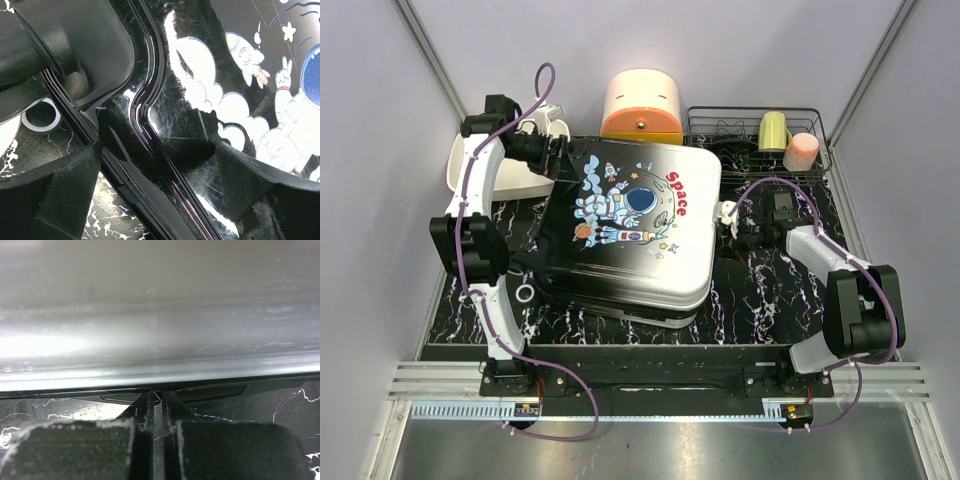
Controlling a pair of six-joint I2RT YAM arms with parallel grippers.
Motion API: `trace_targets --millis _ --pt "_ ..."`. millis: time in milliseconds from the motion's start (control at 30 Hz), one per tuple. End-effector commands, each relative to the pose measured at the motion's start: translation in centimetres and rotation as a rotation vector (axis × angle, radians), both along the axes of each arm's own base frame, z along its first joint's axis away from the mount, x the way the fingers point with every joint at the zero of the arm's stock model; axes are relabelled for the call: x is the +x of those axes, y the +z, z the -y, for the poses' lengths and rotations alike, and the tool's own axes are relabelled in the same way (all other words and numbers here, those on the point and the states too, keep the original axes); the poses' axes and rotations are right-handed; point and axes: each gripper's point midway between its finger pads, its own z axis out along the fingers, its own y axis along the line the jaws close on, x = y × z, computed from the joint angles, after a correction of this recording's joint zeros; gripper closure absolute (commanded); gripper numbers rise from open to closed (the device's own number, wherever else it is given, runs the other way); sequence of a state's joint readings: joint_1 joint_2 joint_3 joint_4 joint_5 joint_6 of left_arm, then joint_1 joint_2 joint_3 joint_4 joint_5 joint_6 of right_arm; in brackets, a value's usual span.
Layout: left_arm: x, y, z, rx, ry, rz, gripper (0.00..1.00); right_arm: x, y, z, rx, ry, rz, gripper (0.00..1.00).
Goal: Open, take out, and arrange the luggage
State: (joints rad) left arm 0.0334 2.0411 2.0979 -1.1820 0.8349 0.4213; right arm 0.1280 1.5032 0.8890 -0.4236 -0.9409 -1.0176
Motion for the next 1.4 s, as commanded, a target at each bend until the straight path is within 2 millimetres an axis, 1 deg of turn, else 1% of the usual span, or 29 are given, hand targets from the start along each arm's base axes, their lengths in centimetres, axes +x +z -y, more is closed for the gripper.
trace_targets --millis 0,67,100,133,167,200,233,267,300,333,367,400,433,500,567,600,667,700,767,833,867,967,1067,1100,1167,1200,1233,1300,1367 --pt "-3.3 -2.3 0.0 0.025 -0.026 -0.162 0.02 -1.5 2.2 -1.6 0.09 0.045 -0.014 1.0" --pt "-3.2 -2.2 -0.6 0.027 -0.014 -0.155 0.01 -2.5 2.4 -2.4 0.087 0.075 -0.006 1.0" --pt "-3.3 -1.9 -0.8 0.024 -0.008 -0.147 0.01 -3.0 3.2 -2.8 0.09 0.089 0.012 1.0" --pt "-3.3 -1.8 -1.1 0.024 -0.003 -0.145 0.01 -3.9 3.1 -3.3 0.096 0.105 0.002 1.0" --pt "-3.3 -1.6 -1.7 0.02 0.011 -0.143 0.01 -5.1 3.3 -4.6 0.098 0.15 -0.003 1.0" --pt "-3.3 -1.3 -2.0 0.019 0.018 -0.135 0.01 -5.8 3.8 -5.3 0.102 0.155 -0.004 1.0" --pt "-3.2 -1.1 -2.3 0.016 0.026 -0.129 0.01 -6.6 3.1 -5.7 0.075 0.149 -0.019 1.0" --pt "-3.2 -0.8 -2.9 0.014 0.041 -0.123 0.01 -7.5 3.0 -6.5 0.073 0.166 -0.025 1.0" --pt "-3.3 -0.4 -3.2 0.015 0.047 -0.11 0.01 -8.7 3.7 -8.0 0.089 0.191 -0.021 1.0" --pt "-3.3 -0.2 -3.5 0.017 0.055 -0.103 0.01 -9.5 3.1 -8.4 0.073 0.185 -0.033 1.0" --pt "-3.3 -0.1 -4.2 0.028 0.07 -0.098 0.01 -9.9 3.2 -9.0 0.076 0.185 -0.04 1.0" --pt "-3.4 0.1 -4.5 0.035 0.075 -0.091 0.01 -11.0 3.7 -10.2 0.093 0.199 -0.051 1.0" --pt "-3.6 0.1 -4.7 0.041 0.074 -0.092 0.01 -11.3 3.5 -10.4 0.088 0.188 -0.064 1.0" --pt "-4.1 0.0 -4.9 0.046 0.068 -0.094 0.01 -11.7 4.1 -11.1 0.105 0.163 -0.093 1.0" --pt "-4.5 -0.6 -4.9 0.048 0.059 -0.109 0.01 -10.9 4.2 -10.8 0.087 0.106 -0.09 1.0" --pt "-4.7 -0.8 -4.8 0.046 0.057 -0.115 0.01 -10.8 4.2 -10.3 0.062 0.09 -0.065 1.0" --pt "-4.8 -1.1 -4.6 0.038 0.049 -0.125 0.01 -9.6 3.6 -8.7 -0.013 0.027 0.006 1.0" --pt "-4.7 -1.4 -4.7 0.034 0.049 -0.131 0.01 -9.4 3.6 -7.8 -0.035 0.02 0.053 1.0" --pt "-4.5 -1.5 -4.7 0.03 0.05 -0.135 0.02 -7.9 3.7 -5.8 -0.062 -0.041 0.097 1.0" --pt "-4.0 -2.0 -4.7 0.024 0.054 -0.142 0.02 -6.9 3.7 -4.4 -0.098 -0.06 0.125 1.0" --pt "-3.9 -2.0 -4.6 0.021 0.057 -0.143 0.02 -6.1 3.6 -3.4 -0.111 -0.092 0.123 1.0" --pt "-3.5 -2.4 -4.7 0.024 0.058 -0.148 0.03 -4.2 3.3 -2.1 -0.149 -0.132 0.111 1.0" --pt "-3.2 -2.7 -4.9 0.032 0.061 -0.149 0.03 -1.8 3.0 -0.8 -0.165 -0.171 0.112 1.0" --pt "-3.1 -2.9 -4.9 0.032 0.062 -0.153 0.03 -0.5 3.0 -0.1 -0.171 -0.187 0.122 1.0" --pt "-2.9 -2.8 -5.0 0.032 0.068 -0.15 0.03 0.8 3.2 0.4 -0.16 -0.18 0.135 1.0" --pt "-2.8 -2.8 -5.0 0.032 0.066 -0.15 0.03 2.1 3.4 0.7 -0.164 -0.17 0.164 1.0" --pt "-2.6 -2.9 -5.0 0.032 0.066 -0.152 0.03 2.9 3.7 1.4 -0.15 -0.174 0.173 1.0" --pt "-2.4 -2.8 -5.0 0.034 0.066 -0.152 0.04 4.7 4.2 2.0 -0.141 -0.152 0.21 1.0" --pt "-2.1 -3.1 -5.1 0.036 0.062 -0.157 0.04 5.8 4.6 2.6 -0.118 -0.13 0.239 1.0"
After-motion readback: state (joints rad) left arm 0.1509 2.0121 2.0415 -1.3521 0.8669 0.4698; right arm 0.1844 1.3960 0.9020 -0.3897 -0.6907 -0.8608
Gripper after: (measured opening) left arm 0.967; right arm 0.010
